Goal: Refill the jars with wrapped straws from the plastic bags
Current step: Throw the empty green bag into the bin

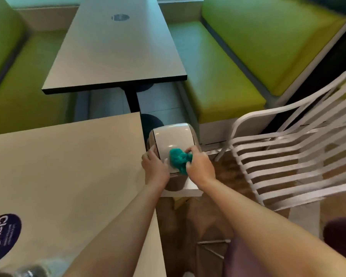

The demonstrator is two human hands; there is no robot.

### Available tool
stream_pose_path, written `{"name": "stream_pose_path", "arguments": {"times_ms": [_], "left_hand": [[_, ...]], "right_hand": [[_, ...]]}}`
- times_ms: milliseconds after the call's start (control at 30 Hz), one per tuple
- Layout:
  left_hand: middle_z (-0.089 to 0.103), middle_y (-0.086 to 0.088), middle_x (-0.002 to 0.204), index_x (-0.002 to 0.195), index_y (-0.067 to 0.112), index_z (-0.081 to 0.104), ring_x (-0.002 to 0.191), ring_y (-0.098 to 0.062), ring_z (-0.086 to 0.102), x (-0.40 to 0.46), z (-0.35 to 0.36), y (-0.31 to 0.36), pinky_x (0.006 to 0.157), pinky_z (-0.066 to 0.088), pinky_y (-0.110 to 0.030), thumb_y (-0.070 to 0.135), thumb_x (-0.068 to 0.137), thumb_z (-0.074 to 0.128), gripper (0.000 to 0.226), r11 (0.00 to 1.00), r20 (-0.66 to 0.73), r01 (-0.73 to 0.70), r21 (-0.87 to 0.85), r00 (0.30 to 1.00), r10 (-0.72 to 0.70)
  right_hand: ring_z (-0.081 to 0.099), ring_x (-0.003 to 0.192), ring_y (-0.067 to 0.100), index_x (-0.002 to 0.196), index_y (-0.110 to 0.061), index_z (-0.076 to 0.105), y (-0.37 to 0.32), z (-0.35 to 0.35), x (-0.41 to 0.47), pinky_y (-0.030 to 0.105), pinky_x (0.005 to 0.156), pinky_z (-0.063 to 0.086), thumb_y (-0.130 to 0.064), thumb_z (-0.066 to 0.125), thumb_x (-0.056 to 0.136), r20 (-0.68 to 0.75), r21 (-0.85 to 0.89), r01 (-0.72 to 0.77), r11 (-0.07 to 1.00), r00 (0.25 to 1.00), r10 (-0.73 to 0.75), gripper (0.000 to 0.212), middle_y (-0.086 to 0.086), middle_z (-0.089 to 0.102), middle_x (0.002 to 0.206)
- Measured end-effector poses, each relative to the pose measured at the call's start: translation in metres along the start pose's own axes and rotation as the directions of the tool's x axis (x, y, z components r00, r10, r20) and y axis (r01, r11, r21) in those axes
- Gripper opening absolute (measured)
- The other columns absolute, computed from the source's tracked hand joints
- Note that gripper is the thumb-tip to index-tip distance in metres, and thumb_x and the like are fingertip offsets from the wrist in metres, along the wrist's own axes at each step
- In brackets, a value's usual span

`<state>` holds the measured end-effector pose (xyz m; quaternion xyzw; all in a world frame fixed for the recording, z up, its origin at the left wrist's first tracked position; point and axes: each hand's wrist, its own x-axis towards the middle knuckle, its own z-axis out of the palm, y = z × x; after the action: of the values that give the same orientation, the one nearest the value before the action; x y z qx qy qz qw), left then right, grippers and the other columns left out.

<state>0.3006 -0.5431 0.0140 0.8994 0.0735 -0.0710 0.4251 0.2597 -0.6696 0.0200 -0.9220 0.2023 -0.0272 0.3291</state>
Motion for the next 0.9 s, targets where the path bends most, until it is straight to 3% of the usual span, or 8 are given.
{"name": "stream_pose_path", "arguments": {"times_ms": [67, 167, 400, 667, 800, 900], "left_hand": [[0.027, -0.007, 0.150, 0.150, 0.027, 0.024, 0.136, -0.025, 0.033, 0.008, 0.007, -0.004, 0.110, 0.037, -0.042, 0.024, 0.096, 0.058, 0.064, 0.998, -0.007, -0.040, 0.050, 0.999, 0.040], [0.029, -0.007, 0.148, 0.150, 0.032, 0.023, 0.134, -0.026, 0.035, 0.018, 0.013, -0.011, 0.109, 0.039, -0.045, 0.020, 0.097, 0.056, 0.064, 0.995, -0.017, -0.053, 0.079, 0.998, 0.055], [0.036, -0.001, 0.141, 0.146, 0.043, 0.029, 0.127, -0.021, 0.043, 0.024, 0.017, -0.024, 0.102, 0.049, -0.043, 0.015, 0.097, 0.054, 0.061, 0.997, -0.070, -0.074, 0.028, 0.995, 0.076], [0.036, 0.001, 0.150, 0.151, 0.035, 0.028, 0.135, -0.021, 0.041, 0.016, 0.004, -0.025, 0.109, 0.041, -0.040, 0.013, 0.096, 0.055, 0.065, 0.996, 0.018, -0.083, 0.045, 0.996, 0.082], [0.046, 0.001, 0.144, 0.146, 0.029, 0.040, 0.132, -0.019, 0.045, -0.004, -0.010, -0.025, 0.105, 0.042, -0.037, 0.017, 0.097, 0.054, 0.052, 0.995, 0.064, -0.066, 0.080, 0.996, 0.061], [0.053, 0.002, 0.137, 0.140, 0.027, 0.048, 0.124, -0.017, 0.052, -0.029, -0.024, -0.031, 0.100, 0.046, -0.034, 0.023, 0.098, 0.053, 0.043, 0.994, 0.125, -0.082, 0.076, 0.990, 0.072]], "right_hand": [[0.060, 0.089, 0.016, 0.111, -0.029, 0.045, 0.000, 0.007, 0.010, 0.027, 0.075, 0.055, -0.014, 0.056, 0.092, 0.011, -0.008, 0.050, 0.999, 0.999, -0.050, 0.026, 0.002, 0.058, 0.103], [0.060, 0.092, 0.019, 0.101, -0.026, 0.045, 0.001, 0.022, 0.025, 0.031, 0.077, 0.054, -0.012, 0.056, 0.092, 0.069, -0.033, 0.081, 0.996, 0.995, -0.078, 0.020, 0.002, 0.062, 0.103], [0.062, 0.100, 0.026, 0.111, -0.010, 0.060, 0.003, 0.053, 0.051, 0.036, 0.084, 0.053, -0.009, 0.058, 0.091, 0.177, -0.165, 0.060, 0.985, 0.984, -0.030, 0.020, 0.009, 0.065, 0.110], [0.064, 0.096, 0.025, 0.110, -0.013, 0.068, 0.004, 0.058, 0.038, 0.037, 0.086, 0.054, -0.026, 0.057, 0.095, 0.238, -0.089, -0.020, 0.996, 0.970, 0.041, 0.022, 0.006, 0.069, 0.103], [0.062, 0.108, 0.024, 0.121, -0.017, 0.066, 0.000, 0.045, 0.009, 0.037, 0.096, 0.052, -0.022, 0.052, 0.097, 0.211, -0.027, -0.051, 0.998, 0.976, 0.055, 0.028, 0.003, 0.067, 0.116], [0.063, 0.104, 0.017, 0.124, -0.022, 0.063, -0.008, 0.033, -0.026, 0.034, 0.090, 0.054, -0.025, 0.052, 0.096, 0.194, -0.004, -0.025, 1.000, 0.981, 0.025, 0.031, -0.001, 0.068, 0.117]]}}
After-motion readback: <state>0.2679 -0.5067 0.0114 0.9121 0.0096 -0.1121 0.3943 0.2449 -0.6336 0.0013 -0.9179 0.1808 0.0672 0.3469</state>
